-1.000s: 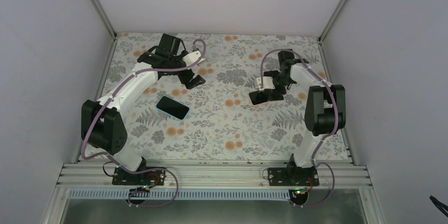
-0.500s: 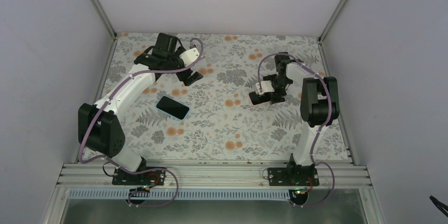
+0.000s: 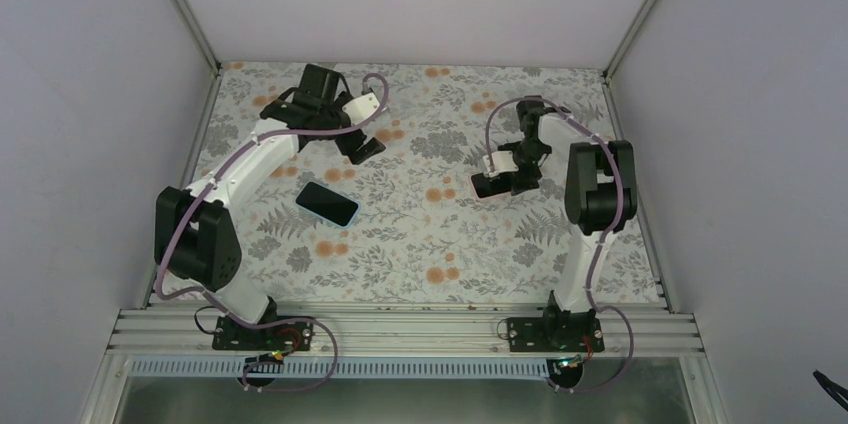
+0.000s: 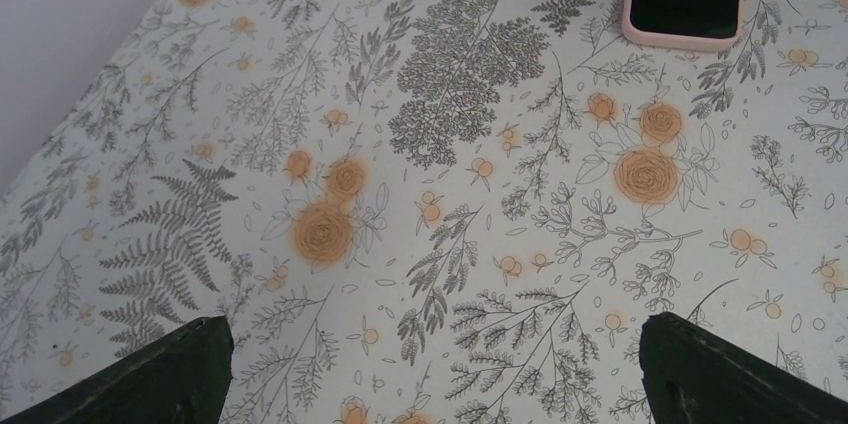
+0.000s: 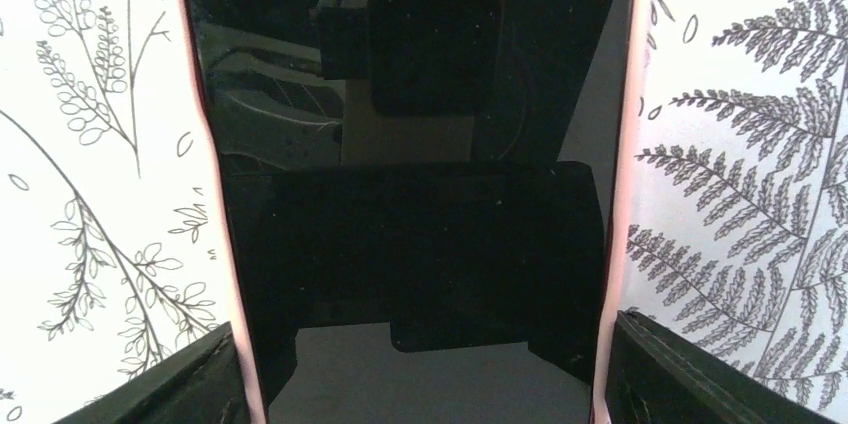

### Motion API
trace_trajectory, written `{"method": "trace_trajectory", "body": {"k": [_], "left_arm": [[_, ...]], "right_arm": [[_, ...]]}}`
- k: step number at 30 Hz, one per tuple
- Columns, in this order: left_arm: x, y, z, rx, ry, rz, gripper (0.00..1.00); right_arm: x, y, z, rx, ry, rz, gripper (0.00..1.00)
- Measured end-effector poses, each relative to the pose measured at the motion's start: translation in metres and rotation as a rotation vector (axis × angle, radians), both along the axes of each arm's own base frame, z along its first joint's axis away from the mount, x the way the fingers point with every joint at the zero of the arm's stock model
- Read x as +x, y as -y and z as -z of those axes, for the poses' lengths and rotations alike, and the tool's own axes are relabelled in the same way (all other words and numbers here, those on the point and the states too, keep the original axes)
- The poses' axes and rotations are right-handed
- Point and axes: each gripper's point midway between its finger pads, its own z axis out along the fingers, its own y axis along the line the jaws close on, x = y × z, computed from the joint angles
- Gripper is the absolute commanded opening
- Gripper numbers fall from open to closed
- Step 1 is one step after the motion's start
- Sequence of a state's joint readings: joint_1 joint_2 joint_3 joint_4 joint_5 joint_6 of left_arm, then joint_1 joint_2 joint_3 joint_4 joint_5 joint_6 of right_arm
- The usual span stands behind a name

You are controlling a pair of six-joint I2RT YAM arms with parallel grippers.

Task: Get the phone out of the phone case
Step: Pick up the phone at the center of the board.

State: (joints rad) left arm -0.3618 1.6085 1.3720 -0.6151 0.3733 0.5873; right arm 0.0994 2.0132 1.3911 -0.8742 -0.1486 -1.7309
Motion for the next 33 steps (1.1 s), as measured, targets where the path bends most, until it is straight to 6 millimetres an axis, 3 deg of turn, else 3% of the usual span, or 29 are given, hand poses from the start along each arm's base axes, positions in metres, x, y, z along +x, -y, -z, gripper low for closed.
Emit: {"method": "trace_trajectory", "body": {"k": [6,10,16,19,23,27,33], "left_arm": [[-0.002,0.007,0.003,-0.015,-0.049,0.036,1.00],[0.000,0.013,0.004,-0.031,-0.073,0.056,1.00],[0.006,0.025,0.007,-0.075,-0.137,0.074,1.00],[0.021,0.044,0.008,-0.127,-0.205,0.096,1.00],[0.037,0.073,0.018,-0.205,-0.327,0.134,1.00],[0.030,0.097,0.030,-0.239,-0.449,0.159,1.00],[0.019,0.119,0.026,-0.317,-0.579,0.177,1.00]], "right_arm": [[0.009,-0.002,-0.001,-0.005,-0.014,0.027,0.68],[0.011,-0.006,-0.003,0.027,0.010,0.063,0.68],[-0.009,-0.016,-0.011,0.121,0.059,0.135,0.62],[-0.017,-0.030,-0.032,0.191,0.116,0.171,0.61],[-0.003,-0.061,-0.074,0.300,0.255,0.192,0.62],[0.009,-0.092,-0.105,0.393,0.375,0.207,0.62],[0.020,-0.121,-0.122,0.462,0.436,0.242,0.64]]}}
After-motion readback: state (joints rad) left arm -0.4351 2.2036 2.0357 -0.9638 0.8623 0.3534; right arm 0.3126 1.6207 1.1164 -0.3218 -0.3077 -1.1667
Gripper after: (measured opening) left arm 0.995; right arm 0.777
